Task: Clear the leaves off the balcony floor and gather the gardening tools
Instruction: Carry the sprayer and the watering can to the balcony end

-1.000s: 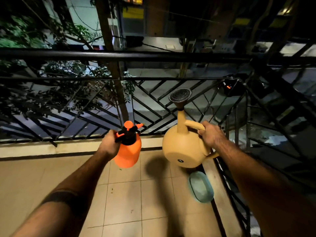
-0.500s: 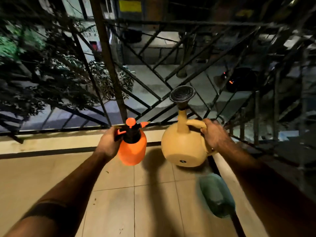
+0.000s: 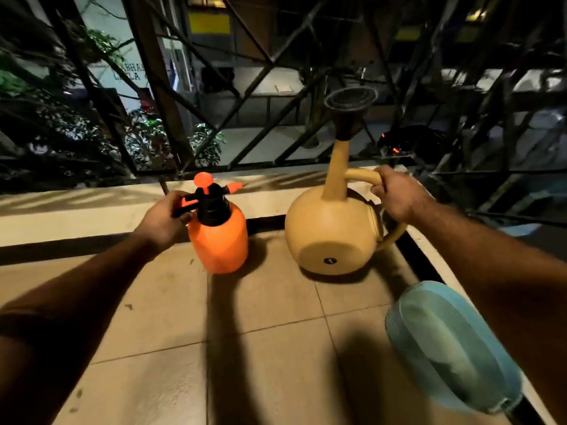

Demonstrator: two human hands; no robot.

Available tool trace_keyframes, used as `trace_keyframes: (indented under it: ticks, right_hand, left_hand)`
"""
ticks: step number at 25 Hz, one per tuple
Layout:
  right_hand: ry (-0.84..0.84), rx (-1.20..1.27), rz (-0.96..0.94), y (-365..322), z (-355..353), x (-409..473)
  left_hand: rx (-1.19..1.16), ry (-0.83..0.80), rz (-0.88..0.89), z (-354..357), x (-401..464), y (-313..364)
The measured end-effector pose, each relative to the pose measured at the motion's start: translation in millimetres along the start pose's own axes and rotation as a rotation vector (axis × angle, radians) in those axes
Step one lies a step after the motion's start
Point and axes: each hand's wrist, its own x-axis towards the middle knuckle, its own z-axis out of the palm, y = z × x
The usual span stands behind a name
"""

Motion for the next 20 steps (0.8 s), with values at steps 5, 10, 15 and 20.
trace_keyframes:
  ticks: [5, 10, 15, 20]
  right_hand:
    - [-0.001, 0.030, 0.023, 19, 47, 10]
    - [0.040, 0.110, 0.068, 18, 60, 30]
    - [0.093, 0.207, 0.085, 22, 78, 51]
    - [0.079, 0.294, 0.175, 25, 95, 63]
  left_hand:
    - [-0.026, 0.013, -0.001, 31, 23, -33]
    - [-0.019, 0.074, 0.046, 38, 44, -33]
    - [-0.034, 0.049, 0.108, 35, 58, -42]
    - [-0.082, 0.035, 0.128, 33, 55, -57]
